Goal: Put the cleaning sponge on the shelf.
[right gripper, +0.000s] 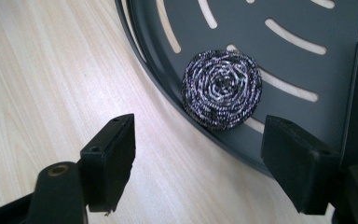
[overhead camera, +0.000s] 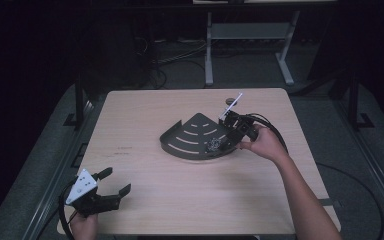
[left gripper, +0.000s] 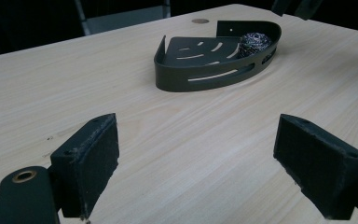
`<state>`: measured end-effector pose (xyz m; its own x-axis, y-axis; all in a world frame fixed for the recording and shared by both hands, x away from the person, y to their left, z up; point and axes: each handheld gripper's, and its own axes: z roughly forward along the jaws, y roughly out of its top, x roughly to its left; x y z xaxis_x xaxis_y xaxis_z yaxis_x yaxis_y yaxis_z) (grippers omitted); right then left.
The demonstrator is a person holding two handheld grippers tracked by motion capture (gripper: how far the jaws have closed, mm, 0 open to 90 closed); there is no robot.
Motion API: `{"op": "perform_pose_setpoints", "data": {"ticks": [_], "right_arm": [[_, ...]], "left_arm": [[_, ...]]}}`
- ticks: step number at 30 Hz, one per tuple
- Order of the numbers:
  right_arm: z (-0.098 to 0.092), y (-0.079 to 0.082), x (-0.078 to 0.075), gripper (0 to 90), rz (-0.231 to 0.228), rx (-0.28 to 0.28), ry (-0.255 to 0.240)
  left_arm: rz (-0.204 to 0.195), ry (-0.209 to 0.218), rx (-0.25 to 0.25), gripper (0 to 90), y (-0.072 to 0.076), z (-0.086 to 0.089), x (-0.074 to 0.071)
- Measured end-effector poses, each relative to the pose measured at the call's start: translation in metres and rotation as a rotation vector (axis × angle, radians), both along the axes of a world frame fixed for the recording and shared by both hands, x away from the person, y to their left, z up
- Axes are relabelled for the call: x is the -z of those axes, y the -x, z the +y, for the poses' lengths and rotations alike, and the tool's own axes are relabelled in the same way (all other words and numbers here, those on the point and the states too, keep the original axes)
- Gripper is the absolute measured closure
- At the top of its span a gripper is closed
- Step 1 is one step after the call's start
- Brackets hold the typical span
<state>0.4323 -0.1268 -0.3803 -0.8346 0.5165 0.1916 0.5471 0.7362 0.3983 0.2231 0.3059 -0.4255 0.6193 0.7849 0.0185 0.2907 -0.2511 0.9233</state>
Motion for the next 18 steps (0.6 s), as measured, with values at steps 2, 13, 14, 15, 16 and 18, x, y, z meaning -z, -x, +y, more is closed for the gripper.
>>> {"op": "perform_pose_setpoints", "data": {"ticks": [2, 13, 14, 15, 16, 18], "right_arm": [[-0.003, 0.003, 0.0, 25.4, -0.001, 0.003, -0.001], [-0.021, 0.019, 0.008, 24.8, -0.001, 0.02, -0.007], [-0.022, 0.02, 0.009, 24.7, -0.001, 0.02, -0.007], [-0.023, 0.021, 0.01, 24.7, -0.001, 0.022, -0.006], [-0.026, 0.023, 0.012, 24.7, 0.0, 0.027, -0.013], [-0.027, 0.024, 0.012, 24.5, 0.002, 0.027, -0.009]], "left_arm": [[0.001, 0.001, 0.0, 13.5, 0.0, 0.0, 0.0], [0.001, -0.003, 0.005, 13.5, 0.001, -0.002, 0.0], [0.001, -0.004, 0.005, 13.5, 0.001, -0.002, 0.0], [0.001, -0.005, 0.004, 13.5, 0.001, -0.002, 0.0], [0.0, -0.003, 0.003, 13.5, 0.001, -0.001, 0.0], [-0.001, -0.001, 0.005, 13.5, 0.002, -0.001, 0.0]]}}
